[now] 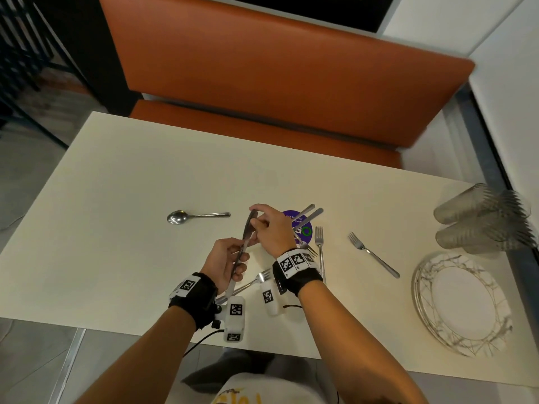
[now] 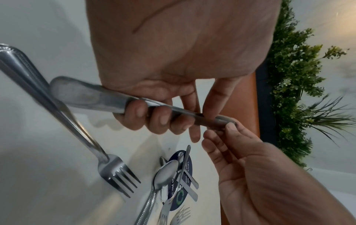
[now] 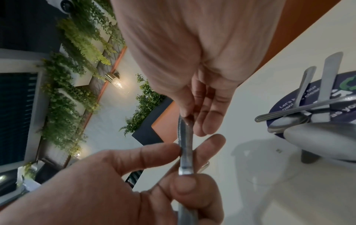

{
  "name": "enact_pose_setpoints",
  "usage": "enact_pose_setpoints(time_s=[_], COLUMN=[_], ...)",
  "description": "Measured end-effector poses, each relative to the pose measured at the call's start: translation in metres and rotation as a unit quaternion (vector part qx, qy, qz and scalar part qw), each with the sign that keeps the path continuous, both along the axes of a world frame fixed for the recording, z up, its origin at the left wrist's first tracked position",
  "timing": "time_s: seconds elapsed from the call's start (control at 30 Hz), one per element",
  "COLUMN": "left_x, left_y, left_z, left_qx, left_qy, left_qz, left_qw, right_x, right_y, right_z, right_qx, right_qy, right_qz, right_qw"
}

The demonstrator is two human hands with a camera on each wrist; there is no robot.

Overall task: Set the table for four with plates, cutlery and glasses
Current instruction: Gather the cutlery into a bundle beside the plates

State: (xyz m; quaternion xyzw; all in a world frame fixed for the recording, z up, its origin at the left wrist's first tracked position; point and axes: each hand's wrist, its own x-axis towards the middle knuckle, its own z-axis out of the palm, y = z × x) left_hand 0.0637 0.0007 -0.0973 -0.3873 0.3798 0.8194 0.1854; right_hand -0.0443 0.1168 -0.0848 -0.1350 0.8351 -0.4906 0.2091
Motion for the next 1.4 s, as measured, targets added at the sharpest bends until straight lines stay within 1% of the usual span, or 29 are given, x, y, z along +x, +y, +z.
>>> enact_pose_setpoints(time_s=[0.13,0.3,0.4,0.47,0.53,0.63,0.7,0.73,0.8,0.93,1.03,1.13,1.23,1.27,1.4], left_x=[-0.002,-0.010,-0.018,-0.023,-0.029,-0.039,-0.045,-0.047,-0.051,-0.059,-0.060,-0.061,-0.060,-0.059,-0.061], left_y=[0.000,0.005,0.008,0.011,0.015,0.022,0.029,0.032,0.039,0.054,0.063,0.073,0.080,0.083,0.090], left_z=[-0.004,-0.008,-0.008,-0.010,-0.012,-0.015,-0.019,-0.020,-0.022,-0.021,-0.019,-0.015,-0.011,-0.010,-0.004], left_qx=[0.000,-0.041,-0.046,-0.048,-0.053,-0.058,-0.055,-0.053,-0.053,-0.052,-0.049,-0.046,-0.047,-0.047,-0.052], left_qy=[0.001,0.003,0.000,-0.005,-0.008,-0.013,-0.018,-0.021,-0.024,-0.024,-0.021,-0.020,-0.023,-0.027,-0.040], left_qz=[0.004,0.007,0.036,0.063,0.079,0.097,0.113,0.120,0.132,0.153,0.177,0.201,0.214,0.220,0.236], left_qw=[1.000,0.999,0.998,0.997,0.995,0.993,0.992,0.991,0.990,0.987,0.983,0.978,0.975,0.974,0.969], right_x=[-0.005,-0.021,-0.046,-0.066,-0.083,-0.101,-0.109,-0.111,-0.116,-0.127,-0.136,-0.144,-0.149,-0.151,-0.158], right_y=[-0.001,0.003,0.021,0.041,0.063,0.094,0.110,0.115,0.121,0.124,0.123,0.119,0.116,0.118,0.125], right_z=[0.000,0.003,0.003,-0.001,-0.009,-0.027,-0.038,-0.041,-0.047,-0.054,-0.051,-0.043,-0.031,-0.027,-0.010], right_qx=[-0.008,0.016,0.023,0.052,0.108,0.213,0.284,0.304,0.307,0.311,0.326,0.339,0.363,0.369,0.365], right_qy=[-0.023,-0.013,-0.018,0.005,0.028,0.062,0.109,0.136,0.179,0.235,0.249,0.241,0.212,0.199,0.149], right_qz=[-0.001,0.032,0.006,-0.010,-0.008,0.046,0.123,0.166,0.229,0.314,0.363,0.411,0.435,0.433,0.419], right_qw=[1.000,0.999,1.000,0.999,0.994,0.974,0.945,0.928,0.906,0.866,0.836,0.812,0.796,0.798,0.818])
